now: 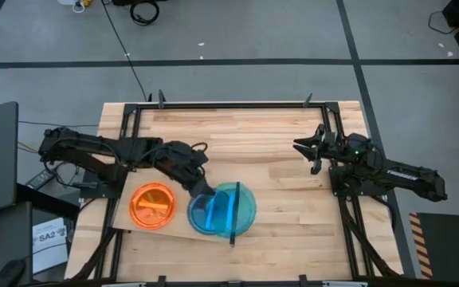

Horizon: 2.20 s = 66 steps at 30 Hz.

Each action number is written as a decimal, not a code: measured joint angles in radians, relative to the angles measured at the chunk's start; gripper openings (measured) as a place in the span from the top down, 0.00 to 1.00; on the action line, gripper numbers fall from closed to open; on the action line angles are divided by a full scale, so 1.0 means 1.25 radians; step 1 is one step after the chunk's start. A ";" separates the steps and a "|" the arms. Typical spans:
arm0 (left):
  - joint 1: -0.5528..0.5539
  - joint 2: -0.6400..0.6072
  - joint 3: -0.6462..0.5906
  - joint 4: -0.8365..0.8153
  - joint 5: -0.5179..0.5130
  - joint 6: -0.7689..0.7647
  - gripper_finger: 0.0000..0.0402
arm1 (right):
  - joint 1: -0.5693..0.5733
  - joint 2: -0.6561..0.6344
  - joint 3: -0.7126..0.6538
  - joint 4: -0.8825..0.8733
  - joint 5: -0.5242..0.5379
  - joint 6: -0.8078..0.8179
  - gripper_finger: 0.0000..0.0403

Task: Place and stack plates onto a shelf
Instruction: Stack the blue plate on top of the other blue plate on the shelf, then return to Home Position

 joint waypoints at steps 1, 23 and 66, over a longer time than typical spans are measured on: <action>-0.007 0.000 0.000 -0.021 0.004 -0.011 0.97 | 0.000 0.000 0.000 -0.008 0.004 0.000 0.74; -0.047 0.000 0.000 -0.346 -0.096 -0.028 0.97 | 0.000 0.000 -0.089 0.068 0.020 0.028 0.74; -0.047 0.001 0.000 -0.340 -0.159 0.023 0.68 | 0.000 0.000 -0.088 0.069 0.018 0.028 0.74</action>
